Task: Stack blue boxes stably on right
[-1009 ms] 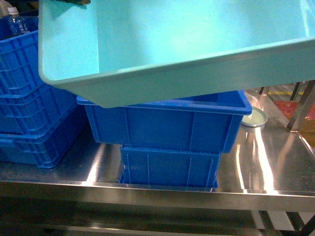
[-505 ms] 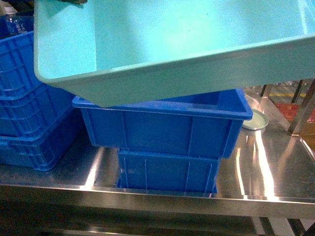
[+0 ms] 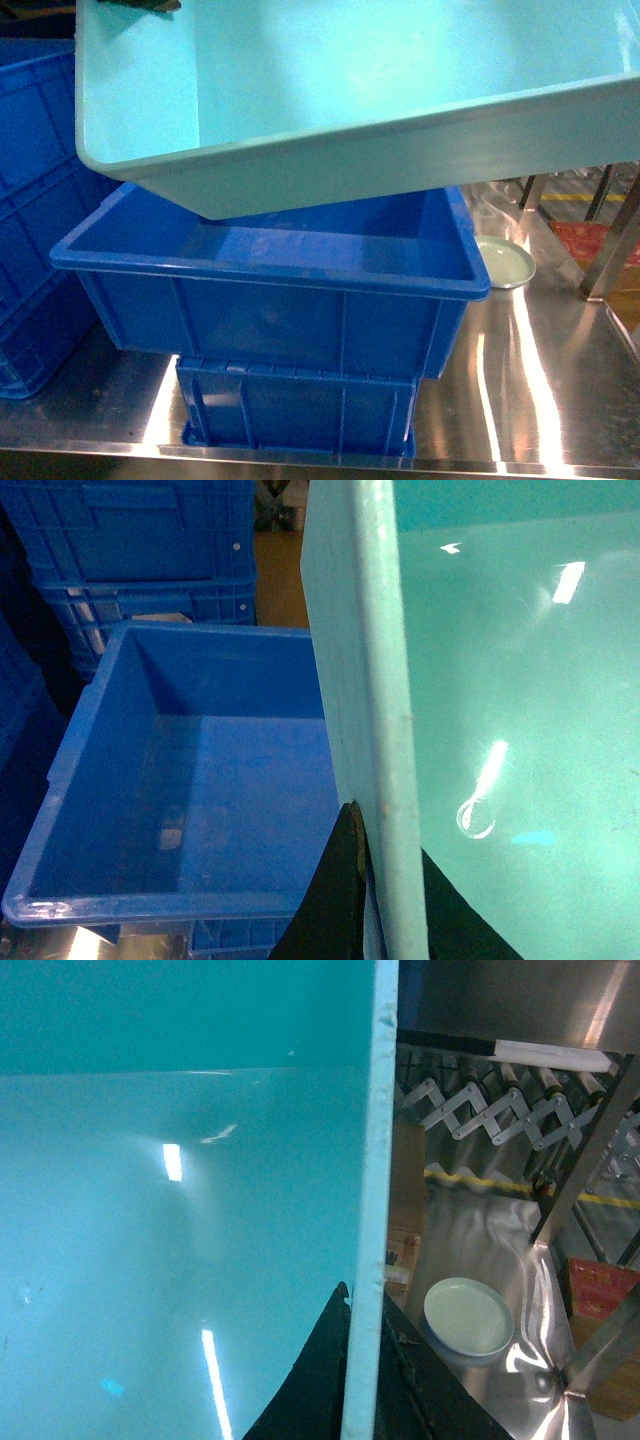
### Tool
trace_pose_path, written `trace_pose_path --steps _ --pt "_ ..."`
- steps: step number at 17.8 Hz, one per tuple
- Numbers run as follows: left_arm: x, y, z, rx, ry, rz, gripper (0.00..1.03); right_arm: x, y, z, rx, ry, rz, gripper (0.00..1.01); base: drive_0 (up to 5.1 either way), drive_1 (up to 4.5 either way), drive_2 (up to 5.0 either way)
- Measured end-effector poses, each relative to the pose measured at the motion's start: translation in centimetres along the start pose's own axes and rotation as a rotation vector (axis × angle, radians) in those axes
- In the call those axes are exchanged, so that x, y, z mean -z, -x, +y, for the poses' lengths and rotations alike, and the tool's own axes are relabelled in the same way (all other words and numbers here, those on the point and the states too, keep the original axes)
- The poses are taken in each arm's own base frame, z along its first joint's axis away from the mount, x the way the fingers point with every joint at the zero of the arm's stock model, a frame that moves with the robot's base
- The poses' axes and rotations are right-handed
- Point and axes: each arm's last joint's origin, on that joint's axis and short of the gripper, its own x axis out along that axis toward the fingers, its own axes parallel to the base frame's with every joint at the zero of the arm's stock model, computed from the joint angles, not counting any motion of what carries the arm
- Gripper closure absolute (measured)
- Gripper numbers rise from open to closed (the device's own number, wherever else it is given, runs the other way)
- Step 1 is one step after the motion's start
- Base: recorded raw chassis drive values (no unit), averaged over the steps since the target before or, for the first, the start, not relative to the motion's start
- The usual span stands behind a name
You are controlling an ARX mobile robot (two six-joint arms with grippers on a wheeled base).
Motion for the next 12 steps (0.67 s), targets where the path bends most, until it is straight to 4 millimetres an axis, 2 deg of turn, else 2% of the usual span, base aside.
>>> trace_pose_path --steps 3,12 --pt "0.02 0.00 0.02 -0.002 0.000 -0.002 1.01 -0.01 -0.03 0.00 0.000 0.000 -0.003 0.94 0.1 0.14 0.1" --pt "0.05 0.01 0.03 -0.006 0.000 0.001 1.01 -0.01 0.02 0.00 0.000 0.000 0.000 0.94 -4.5 4.02 0.7"
